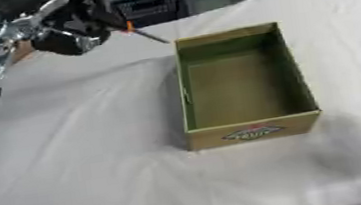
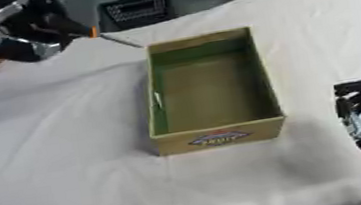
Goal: Pick up objects on the table and place them in the box.
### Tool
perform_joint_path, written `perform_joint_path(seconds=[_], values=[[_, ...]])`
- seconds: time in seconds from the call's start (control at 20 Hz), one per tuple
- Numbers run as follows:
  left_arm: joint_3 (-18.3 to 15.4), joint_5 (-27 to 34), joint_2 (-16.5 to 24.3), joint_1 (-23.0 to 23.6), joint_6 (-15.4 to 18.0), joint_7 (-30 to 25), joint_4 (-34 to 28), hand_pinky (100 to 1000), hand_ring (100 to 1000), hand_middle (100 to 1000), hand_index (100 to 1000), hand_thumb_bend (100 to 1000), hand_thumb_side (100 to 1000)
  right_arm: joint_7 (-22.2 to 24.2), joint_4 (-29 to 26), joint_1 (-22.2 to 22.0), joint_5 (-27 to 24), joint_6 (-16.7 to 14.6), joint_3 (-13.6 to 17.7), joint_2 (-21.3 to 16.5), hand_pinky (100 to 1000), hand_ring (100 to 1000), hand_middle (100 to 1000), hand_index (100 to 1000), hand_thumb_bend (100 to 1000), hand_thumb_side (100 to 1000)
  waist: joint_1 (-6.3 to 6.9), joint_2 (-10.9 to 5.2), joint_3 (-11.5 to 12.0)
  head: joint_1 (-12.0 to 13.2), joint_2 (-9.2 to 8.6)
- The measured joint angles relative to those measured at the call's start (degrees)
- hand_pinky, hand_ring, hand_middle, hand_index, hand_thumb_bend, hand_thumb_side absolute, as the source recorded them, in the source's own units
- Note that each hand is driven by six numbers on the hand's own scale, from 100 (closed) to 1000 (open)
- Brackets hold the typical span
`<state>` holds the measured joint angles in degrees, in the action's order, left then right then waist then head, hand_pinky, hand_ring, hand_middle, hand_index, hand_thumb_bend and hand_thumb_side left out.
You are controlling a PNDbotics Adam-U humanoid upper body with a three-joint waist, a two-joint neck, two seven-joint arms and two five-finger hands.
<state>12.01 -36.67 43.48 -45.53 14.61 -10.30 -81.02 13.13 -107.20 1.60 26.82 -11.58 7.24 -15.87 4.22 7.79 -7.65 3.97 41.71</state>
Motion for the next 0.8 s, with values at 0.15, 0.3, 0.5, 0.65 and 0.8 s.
perform_joint_path(seconds=[0.15, 0.3, 0.5, 0.65, 0.8], values=[[-1.85, 0.28, -0.19, -1.10, -0.95, 1.94, 0.33, 100, 150, 174, 270, 100, 217, -0.01, 0.14, -0.01, 0.00, 0.01, 0.01, 0.00, 510, 583, 663, 783, 210, 785, 0.00, 0.00, 0.01, -0.14, -0.01], [-3.07, 0.99, -0.70, -1.86, -1.46, 3.54, 0.01, 100, 149, 174, 269, 100, 231, -0.01, 0.18, -0.01, 0.00, 0.01, 0.01, 0.01, 510, 583, 663, 783, 209, 786, 0.00, -0.01, 0.02, -0.41, -0.16], [-3.47, 2.96, -1.00, -2.19, -1.69, 4.59, -1.44, 100, 149, 174, 269, 100, 233, -0.01, 0.18, -0.01, 0.00, 0.01, 0.01, 0.01, 510, 583, 663, 783, 209, 785, -0.01, -0.02, 0.02, -0.42, -0.44], [-3.43, 4.11, -1.46, -2.60, -1.71, 4.58, -2.37, 100, 149, 176, 270, 100, 243, -0.01, 0.19, -0.01, 0.00, 0.01, 0.01, 0.01, 510, 583, 663, 783, 209, 786, -0.02, -0.04, 0.02, -0.42, -0.46], [-3.22, 4.92, -2.58, -3.28, -1.65, 4.44, -2.82, 100, 149, 175, 270, 100, 242, -0.01, 0.19, -0.02, 0.00, 0.01, 0.01, 0.01, 510, 584, 663, 783, 208, 786, -0.03, -0.05, -0.01, -0.42, -0.49]])
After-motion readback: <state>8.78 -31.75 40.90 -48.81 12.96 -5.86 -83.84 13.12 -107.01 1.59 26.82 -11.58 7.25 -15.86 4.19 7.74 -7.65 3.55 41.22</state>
